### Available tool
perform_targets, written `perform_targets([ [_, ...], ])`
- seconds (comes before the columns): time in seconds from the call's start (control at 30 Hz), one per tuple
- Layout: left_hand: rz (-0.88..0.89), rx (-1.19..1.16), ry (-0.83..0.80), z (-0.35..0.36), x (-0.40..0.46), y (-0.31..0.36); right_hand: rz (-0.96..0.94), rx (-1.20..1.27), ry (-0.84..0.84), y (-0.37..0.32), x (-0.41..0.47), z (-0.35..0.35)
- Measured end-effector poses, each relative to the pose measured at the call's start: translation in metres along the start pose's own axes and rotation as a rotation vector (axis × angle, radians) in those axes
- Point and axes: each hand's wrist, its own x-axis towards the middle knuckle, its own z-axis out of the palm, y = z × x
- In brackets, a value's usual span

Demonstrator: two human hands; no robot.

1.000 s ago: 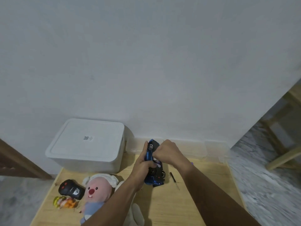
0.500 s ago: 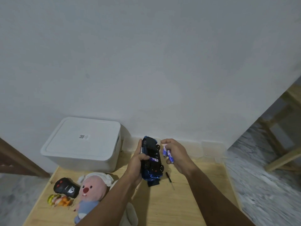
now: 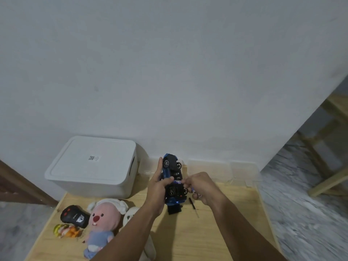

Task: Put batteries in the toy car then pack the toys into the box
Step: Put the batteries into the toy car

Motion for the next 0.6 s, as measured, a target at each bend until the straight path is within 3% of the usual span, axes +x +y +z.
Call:
perform_targets([
  [0.2,-0.021,-0.053,-0.022,-0.002,-0.003,-0.001,0.107,0.198,-0.041,0.006,0.0,-0.004],
  [0.6,-0.136,-0.049,-0.005,-0.003,-0.003,-0.012,-0.144,0.259,0.015,0.022,-0.001,-0.001],
])
